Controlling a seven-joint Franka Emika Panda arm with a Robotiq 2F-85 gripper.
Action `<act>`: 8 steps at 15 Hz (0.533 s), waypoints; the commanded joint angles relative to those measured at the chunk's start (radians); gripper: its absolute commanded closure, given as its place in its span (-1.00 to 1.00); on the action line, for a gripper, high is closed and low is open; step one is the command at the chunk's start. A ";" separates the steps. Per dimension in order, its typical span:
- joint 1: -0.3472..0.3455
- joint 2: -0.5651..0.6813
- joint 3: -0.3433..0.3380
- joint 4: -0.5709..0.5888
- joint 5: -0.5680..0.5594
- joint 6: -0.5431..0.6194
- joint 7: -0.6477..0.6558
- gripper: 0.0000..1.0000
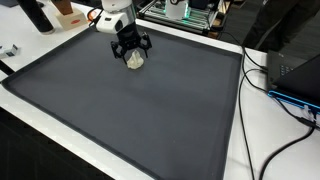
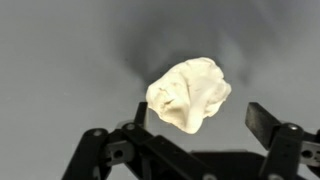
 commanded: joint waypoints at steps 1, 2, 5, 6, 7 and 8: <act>-0.003 -0.036 0.007 -0.021 -0.028 0.005 0.028 -1.00; -0.007 -0.054 0.010 -0.028 -0.021 0.002 0.024 -1.00; -0.043 -0.122 0.040 -0.053 0.053 -0.055 -0.035 -1.00; -0.055 -0.143 0.048 -0.062 0.088 -0.064 -0.059 -1.00; -0.077 -0.169 0.060 -0.075 0.149 -0.073 -0.104 -1.00; -0.094 -0.191 0.066 -0.086 0.214 -0.081 -0.144 -1.00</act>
